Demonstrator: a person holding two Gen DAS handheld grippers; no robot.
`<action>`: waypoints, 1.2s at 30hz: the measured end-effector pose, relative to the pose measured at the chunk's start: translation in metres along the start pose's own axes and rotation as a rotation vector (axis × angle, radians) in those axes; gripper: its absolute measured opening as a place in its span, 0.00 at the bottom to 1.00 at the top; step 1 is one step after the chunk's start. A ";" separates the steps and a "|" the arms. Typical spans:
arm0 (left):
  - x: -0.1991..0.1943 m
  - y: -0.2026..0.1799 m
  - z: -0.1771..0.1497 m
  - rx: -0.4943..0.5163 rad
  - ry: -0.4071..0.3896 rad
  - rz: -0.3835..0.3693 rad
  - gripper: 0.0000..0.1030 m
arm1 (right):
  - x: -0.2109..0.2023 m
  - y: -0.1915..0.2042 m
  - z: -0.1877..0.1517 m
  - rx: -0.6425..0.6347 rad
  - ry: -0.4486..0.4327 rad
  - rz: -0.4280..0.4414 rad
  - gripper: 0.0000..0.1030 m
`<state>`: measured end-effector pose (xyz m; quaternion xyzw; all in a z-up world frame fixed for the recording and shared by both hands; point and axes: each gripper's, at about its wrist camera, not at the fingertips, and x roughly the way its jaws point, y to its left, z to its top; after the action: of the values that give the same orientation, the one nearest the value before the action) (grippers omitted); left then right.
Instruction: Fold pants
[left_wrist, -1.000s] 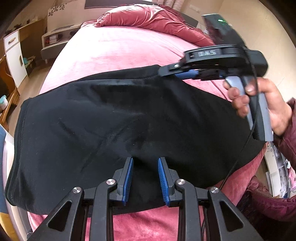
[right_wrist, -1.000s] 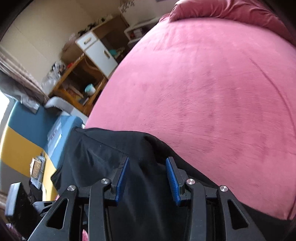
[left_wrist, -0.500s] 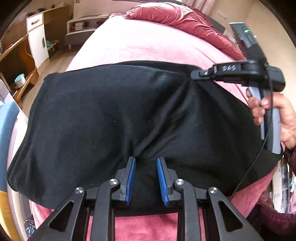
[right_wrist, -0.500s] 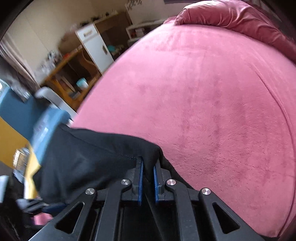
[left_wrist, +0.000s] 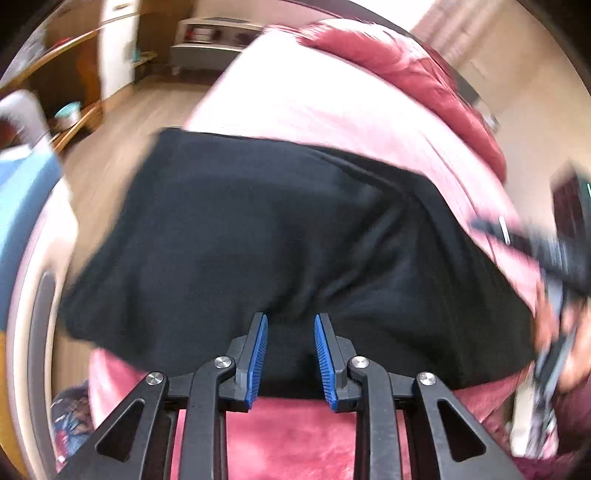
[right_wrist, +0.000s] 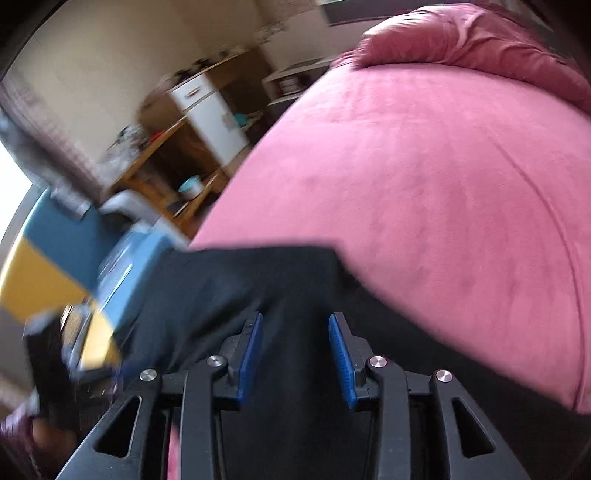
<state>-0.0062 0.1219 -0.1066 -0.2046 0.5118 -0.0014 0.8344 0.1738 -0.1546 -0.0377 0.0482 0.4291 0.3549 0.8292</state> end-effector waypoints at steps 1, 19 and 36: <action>-0.007 0.010 -0.001 -0.028 -0.012 0.012 0.26 | -0.003 0.009 -0.014 -0.028 0.020 0.012 0.38; -0.020 0.089 0.005 -0.216 -0.093 0.128 0.13 | 0.040 0.077 -0.117 -0.165 0.188 -0.019 0.12; -0.038 0.117 -0.001 -0.300 -0.100 0.121 0.29 | 0.027 0.070 -0.120 -0.142 0.189 0.007 0.03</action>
<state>-0.0495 0.2364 -0.1148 -0.2954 0.4757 0.1355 0.8174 0.0566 -0.1125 -0.1041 -0.0425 0.4788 0.3904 0.7852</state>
